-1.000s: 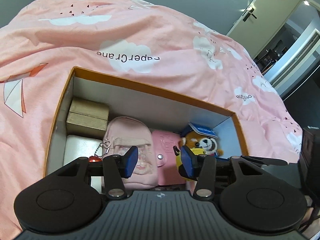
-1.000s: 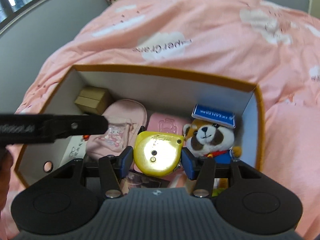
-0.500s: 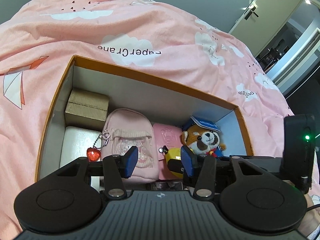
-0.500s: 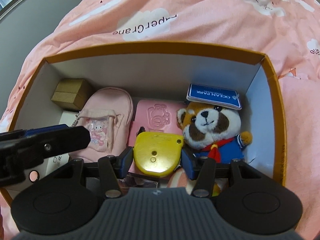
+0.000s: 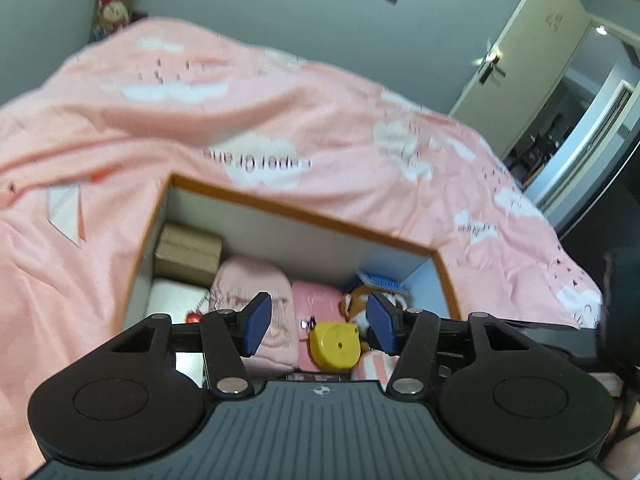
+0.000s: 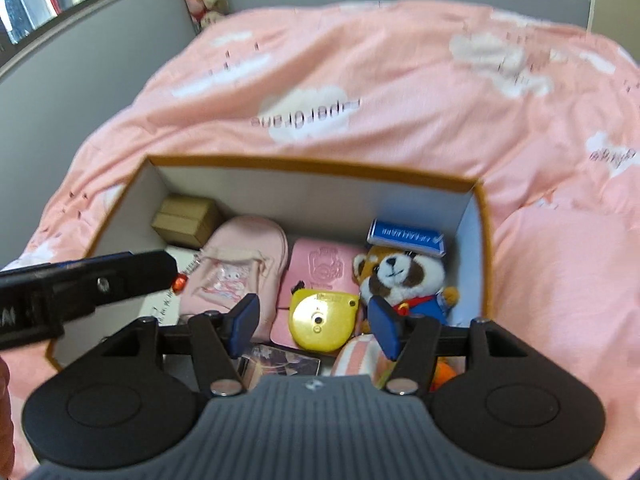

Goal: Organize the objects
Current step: 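Lower the fruit into the orange box with the left tool while the right tool lowers the tape measure, then open both tools and withdraw them up from the orange box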

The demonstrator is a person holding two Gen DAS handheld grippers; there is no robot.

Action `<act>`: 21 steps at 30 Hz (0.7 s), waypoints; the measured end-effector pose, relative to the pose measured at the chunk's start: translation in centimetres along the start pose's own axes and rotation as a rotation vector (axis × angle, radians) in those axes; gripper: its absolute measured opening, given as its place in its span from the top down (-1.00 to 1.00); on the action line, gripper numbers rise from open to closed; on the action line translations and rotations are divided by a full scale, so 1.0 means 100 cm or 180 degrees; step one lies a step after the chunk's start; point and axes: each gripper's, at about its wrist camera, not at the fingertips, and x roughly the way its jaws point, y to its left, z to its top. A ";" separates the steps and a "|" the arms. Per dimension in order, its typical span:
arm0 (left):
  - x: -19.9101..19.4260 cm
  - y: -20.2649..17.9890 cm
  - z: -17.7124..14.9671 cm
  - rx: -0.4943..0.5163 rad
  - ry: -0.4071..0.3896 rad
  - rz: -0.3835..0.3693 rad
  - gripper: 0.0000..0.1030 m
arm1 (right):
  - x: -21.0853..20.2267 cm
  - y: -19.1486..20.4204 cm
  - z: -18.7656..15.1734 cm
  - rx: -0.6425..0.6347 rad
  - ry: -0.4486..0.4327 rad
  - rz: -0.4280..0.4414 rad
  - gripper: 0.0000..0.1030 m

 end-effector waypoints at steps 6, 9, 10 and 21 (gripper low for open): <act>-0.037 -0.012 -0.001 0.0087 -0.0445 0.0167 -0.48 | -0.063 0.013 -0.012 -0.0166 -0.0600 0.0011 -0.36; -0.051 -0.017 -0.004 0.0167 -0.0599 0.0256 -0.57 | -0.094 0.019 -0.022 -0.0234 -0.0919 0.0008 -0.44; -0.056 -0.019 -0.007 0.0209 -0.0654 0.0289 -0.59 | -0.102 0.021 -0.026 -0.0244 -0.1014 0.0010 -0.49; -0.082 -0.024 -0.045 0.0455 -0.1055 0.0924 -0.79 | -0.155 0.040 -0.076 -0.0263 -0.1880 -0.0131 -0.94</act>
